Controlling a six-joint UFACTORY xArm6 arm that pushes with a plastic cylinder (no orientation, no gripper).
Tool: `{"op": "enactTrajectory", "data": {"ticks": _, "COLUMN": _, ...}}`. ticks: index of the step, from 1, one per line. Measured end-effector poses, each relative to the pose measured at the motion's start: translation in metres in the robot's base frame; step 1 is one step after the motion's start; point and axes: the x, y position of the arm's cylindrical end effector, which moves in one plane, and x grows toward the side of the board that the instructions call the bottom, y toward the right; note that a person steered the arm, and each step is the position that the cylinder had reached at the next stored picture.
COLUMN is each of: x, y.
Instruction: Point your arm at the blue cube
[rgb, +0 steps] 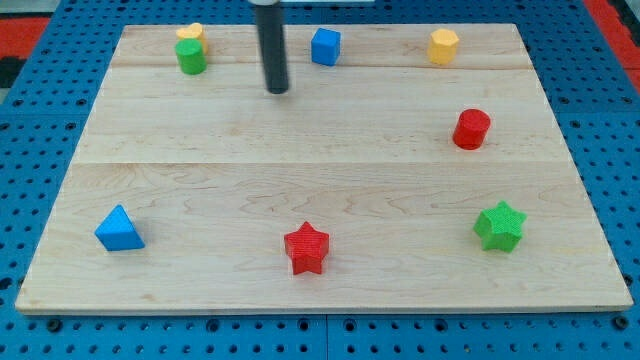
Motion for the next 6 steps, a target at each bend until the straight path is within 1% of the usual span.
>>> {"op": "enactTrajectory", "data": {"ticks": 1, "x": -0.004, "y": 0.067}}
{"op": "enactTrajectory", "data": {"ticks": 2, "x": -0.026, "y": 0.101}}
{"op": "enactTrajectory", "data": {"ticks": 4, "x": -0.08, "y": 0.104}}
{"op": "enactTrajectory", "data": {"ticks": 5, "x": -0.104, "y": 0.095}}
{"op": "enactTrajectory", "data": {"ticks": 6, "x": -0.104, "y": 0.062}}
